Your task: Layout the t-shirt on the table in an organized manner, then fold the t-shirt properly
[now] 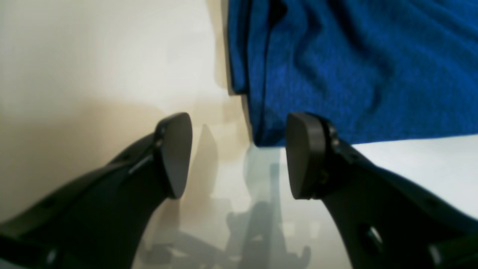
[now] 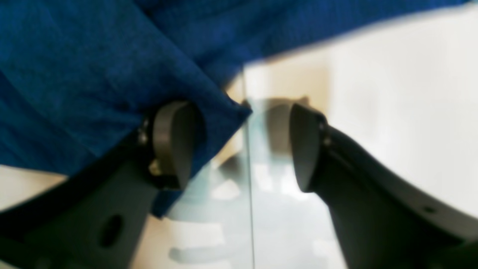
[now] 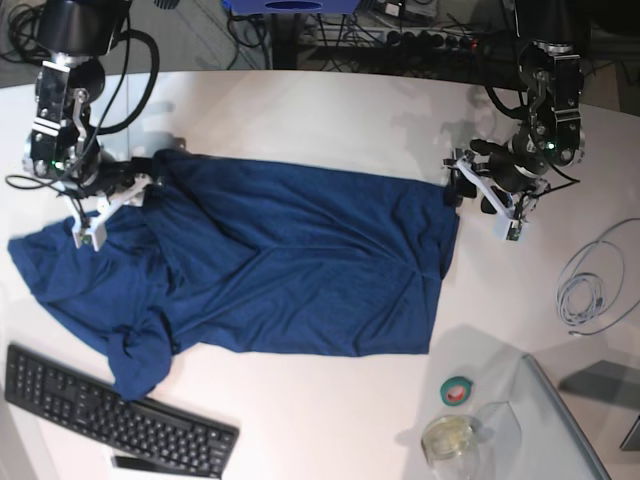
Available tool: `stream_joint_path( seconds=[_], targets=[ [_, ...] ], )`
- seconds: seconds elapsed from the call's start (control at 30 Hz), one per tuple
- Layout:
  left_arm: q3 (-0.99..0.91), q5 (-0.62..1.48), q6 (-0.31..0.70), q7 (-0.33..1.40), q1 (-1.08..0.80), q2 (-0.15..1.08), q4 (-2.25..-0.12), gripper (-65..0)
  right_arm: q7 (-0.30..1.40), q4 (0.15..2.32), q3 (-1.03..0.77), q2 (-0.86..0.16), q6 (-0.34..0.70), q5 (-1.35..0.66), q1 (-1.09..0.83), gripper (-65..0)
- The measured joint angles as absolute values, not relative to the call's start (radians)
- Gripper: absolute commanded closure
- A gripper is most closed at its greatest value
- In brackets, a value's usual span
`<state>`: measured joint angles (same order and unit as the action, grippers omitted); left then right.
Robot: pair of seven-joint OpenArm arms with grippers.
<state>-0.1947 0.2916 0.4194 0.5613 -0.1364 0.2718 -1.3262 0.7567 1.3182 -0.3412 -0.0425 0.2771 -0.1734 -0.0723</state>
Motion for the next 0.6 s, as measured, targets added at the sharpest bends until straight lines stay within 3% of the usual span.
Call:
stream_joint_path(
  seconds=[0.07, 0.1, 0.23, 0.6],
  targets=[
    [-0.195, 0.292, 0.420, 0.557, -0.133, 0.272, -1.327, -38.2, 0.754, 1.308, -0.341, -0.047, 0.277, -0.175, -0.068, -4.7],
    [-0.195, 0.294, 0.419, 0.557, -0.133, 0.272, -1.327, -38.2, 0.757, 1.309, -0.341, -0.047, 0.277, -0.180, -0.069, 0.0],
    [-0.195, 0.293, 0.420, 0.558, -0.136, 0.274, -1.327, -38.2, 0.795, 1.377, -0.338, -0.033, 0.279, -0.170, -0.105, 0.0],
    [-0.195, 0.295, 0.419, 0.558, -0.134, 0.280, -1.326, -38.2, 0.972, 1.870, -0.345, -0.030, 0.284, -0.173, -0.308, -0.2]
  ],
)
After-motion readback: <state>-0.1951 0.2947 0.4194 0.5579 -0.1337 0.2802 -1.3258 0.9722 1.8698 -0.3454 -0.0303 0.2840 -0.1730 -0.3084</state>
